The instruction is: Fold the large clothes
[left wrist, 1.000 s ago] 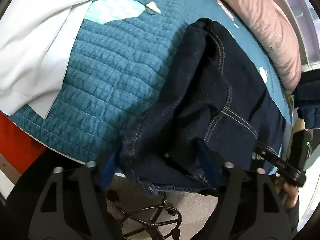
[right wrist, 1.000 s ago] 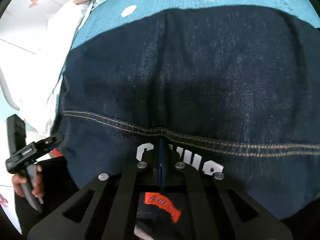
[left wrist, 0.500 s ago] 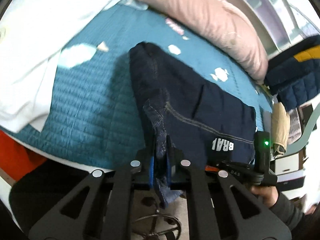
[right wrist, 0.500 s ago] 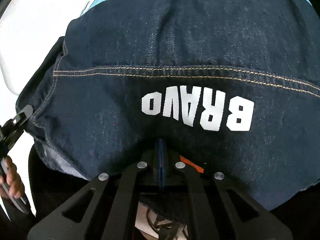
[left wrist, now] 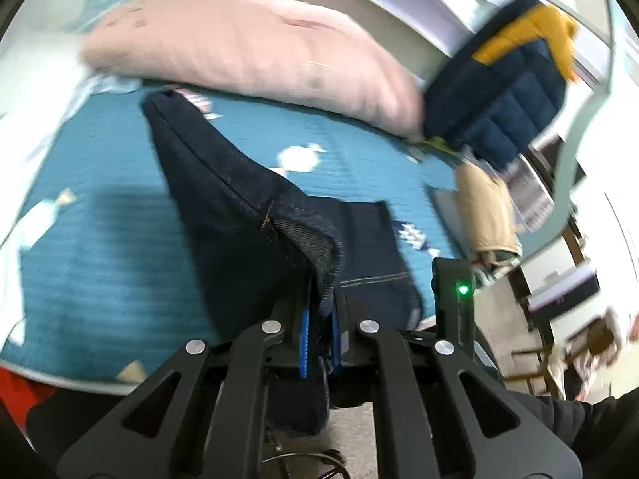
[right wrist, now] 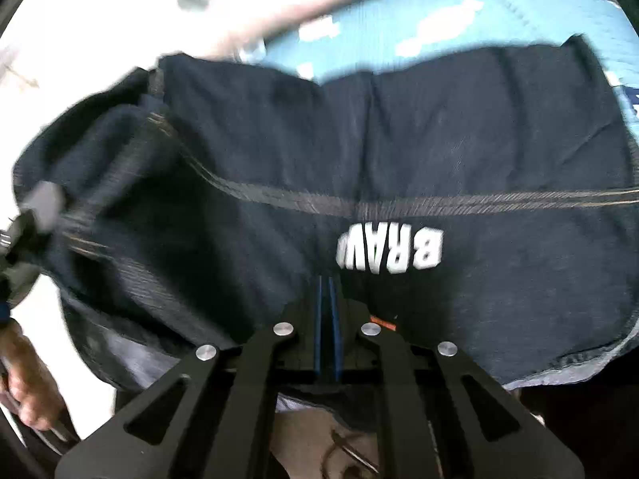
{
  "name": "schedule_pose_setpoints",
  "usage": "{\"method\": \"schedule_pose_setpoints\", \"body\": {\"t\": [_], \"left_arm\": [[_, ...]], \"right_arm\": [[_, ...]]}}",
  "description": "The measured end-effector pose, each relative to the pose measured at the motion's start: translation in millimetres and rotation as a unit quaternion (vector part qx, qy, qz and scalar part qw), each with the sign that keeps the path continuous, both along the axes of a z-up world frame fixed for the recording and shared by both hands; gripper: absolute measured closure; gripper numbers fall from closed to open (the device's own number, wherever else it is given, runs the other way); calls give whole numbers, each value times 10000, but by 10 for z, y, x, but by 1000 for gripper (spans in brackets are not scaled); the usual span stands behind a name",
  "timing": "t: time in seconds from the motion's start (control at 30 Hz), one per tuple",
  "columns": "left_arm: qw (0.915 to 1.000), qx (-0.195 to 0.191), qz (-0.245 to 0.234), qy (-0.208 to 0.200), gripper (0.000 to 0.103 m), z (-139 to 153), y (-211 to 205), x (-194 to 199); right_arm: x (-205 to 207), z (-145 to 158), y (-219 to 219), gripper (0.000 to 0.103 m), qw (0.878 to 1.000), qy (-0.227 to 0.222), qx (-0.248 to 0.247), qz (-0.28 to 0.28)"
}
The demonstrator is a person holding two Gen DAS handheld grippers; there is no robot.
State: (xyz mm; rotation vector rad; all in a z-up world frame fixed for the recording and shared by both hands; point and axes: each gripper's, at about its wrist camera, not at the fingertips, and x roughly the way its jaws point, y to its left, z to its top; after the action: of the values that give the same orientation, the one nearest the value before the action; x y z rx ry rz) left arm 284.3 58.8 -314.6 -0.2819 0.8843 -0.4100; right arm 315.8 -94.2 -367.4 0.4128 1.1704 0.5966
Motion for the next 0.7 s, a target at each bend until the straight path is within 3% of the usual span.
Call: {"method": "schedule_pose_setpoints", "body": {"t": [0.13,0.23,0.53,0.7], "left_arm": [[9982,-38,-593,-67,96,-1,-609,171],[9954,-143,-945,-2,96,-55,-1010,324],[9859,-176,-1606,436,96,-491,-2106,709],[9789,-112,-1865,833,98,-881,-2569,891]], "right_arm": [[-116,269,-397,98,9977,-511,368,-245],[-165,243,-719,99,9960,-490,433,-602],[-278,160,-1520,99,9856,-344,137,-1647],[-328,26,-1769,99,9801,-89,-371,-1950]]}}
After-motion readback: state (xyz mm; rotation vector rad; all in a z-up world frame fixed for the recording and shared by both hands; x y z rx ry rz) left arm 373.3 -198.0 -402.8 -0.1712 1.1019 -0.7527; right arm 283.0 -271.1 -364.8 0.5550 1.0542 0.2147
